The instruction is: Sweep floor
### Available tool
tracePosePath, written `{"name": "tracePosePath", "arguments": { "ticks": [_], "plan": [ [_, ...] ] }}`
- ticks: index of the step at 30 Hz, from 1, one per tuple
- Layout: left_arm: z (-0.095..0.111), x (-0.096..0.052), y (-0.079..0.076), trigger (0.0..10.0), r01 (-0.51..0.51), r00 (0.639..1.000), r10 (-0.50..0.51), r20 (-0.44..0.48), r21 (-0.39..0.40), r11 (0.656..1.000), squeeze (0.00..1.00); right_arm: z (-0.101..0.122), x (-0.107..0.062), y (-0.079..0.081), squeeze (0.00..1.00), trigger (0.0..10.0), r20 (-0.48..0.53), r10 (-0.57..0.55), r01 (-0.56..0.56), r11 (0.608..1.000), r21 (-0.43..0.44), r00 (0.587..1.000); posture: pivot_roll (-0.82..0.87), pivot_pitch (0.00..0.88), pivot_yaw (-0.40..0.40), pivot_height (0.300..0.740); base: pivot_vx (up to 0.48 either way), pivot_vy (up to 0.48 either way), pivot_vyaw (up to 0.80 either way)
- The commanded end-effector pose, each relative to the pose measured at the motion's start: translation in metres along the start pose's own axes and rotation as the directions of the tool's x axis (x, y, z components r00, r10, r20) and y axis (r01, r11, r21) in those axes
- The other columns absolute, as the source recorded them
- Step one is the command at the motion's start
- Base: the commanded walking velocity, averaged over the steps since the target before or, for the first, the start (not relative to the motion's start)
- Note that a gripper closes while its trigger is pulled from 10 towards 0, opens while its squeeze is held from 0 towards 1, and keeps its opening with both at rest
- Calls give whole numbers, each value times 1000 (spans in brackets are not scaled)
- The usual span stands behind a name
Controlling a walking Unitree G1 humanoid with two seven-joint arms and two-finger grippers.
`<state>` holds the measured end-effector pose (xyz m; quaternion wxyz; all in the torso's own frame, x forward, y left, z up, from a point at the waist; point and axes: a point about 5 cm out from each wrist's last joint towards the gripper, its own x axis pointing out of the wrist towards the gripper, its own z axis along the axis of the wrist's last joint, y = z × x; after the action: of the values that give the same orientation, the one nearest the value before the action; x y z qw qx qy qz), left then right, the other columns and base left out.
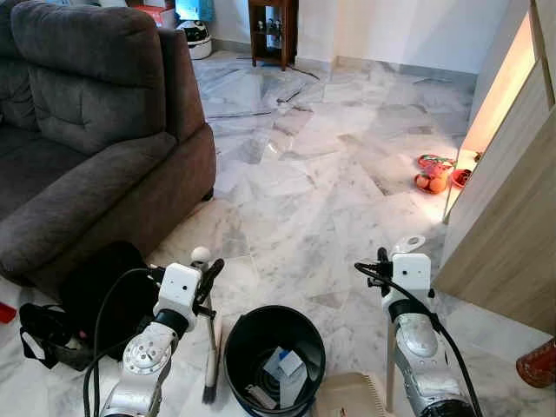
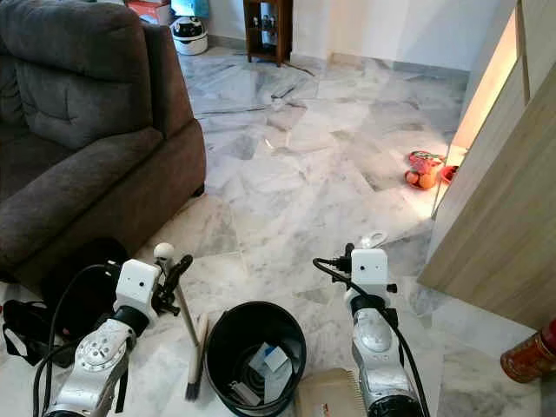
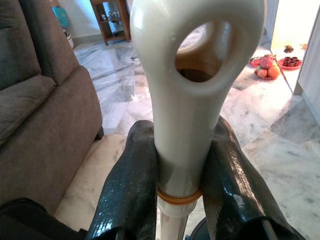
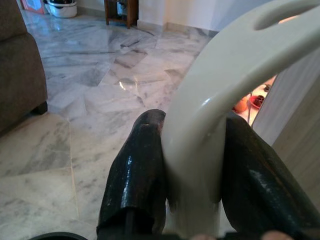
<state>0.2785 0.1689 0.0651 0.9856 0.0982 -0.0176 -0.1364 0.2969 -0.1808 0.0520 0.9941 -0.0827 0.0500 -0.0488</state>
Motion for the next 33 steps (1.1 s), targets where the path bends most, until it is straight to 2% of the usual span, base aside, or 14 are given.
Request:
{"name": "tracePosePath", "arguments": {
  "ticks": [1,11,20,28,29,30,31,33],
  "plan": [
    [5,1,5,10000,-7,1000,7,17,17,1000,0,8,4,5,0,0,21,23,-23,1000,15,1000,74,34,58,740,0,0,0],
    [5,2,5,10000,-6,1000,6,16,16,1000,0,9,6,3,0,0,18,36,-36,999,-24,999,73,32,58,740,0,0,0],
    [5,2,5,10000,-4,1000,4,13,19,1000,0,11,8,7,0,0,-1,92,-92,990,-111,996,74,31,59,740,0,0,0],
    [5,2,5,10000,0,1000,-1,9,18,1000,0,10,9,8,0,0,-14,100,-101,987,-122,995,74,30,60,740,0,0,0],
    [5,2,5,10000,0,1000,0,9,18,1000,0,10,9,9,0,1765,-14,99,-100,988,-120,995,73,31,60,740,0,0,0],
    [5,2,5,10000,0,1000,0,8,18,1000,0,11,9,9,0,9098,-10,92,-92,990,-109,996,74,31,60,740,0,0,0],
    [5,2,5,10000,0,1000,0,8,18,1000,0,12,10,9,0,10000,-4,80,-80,992,-93,997,74,31,60,740,0,0,0],
    [5,2,4,10000,-1,1000,1,9,18,1000,0,13,10,8,0,10000,4,73,-72,994,-80,997,75,31,59,740,0,0,0]
  ]
}}
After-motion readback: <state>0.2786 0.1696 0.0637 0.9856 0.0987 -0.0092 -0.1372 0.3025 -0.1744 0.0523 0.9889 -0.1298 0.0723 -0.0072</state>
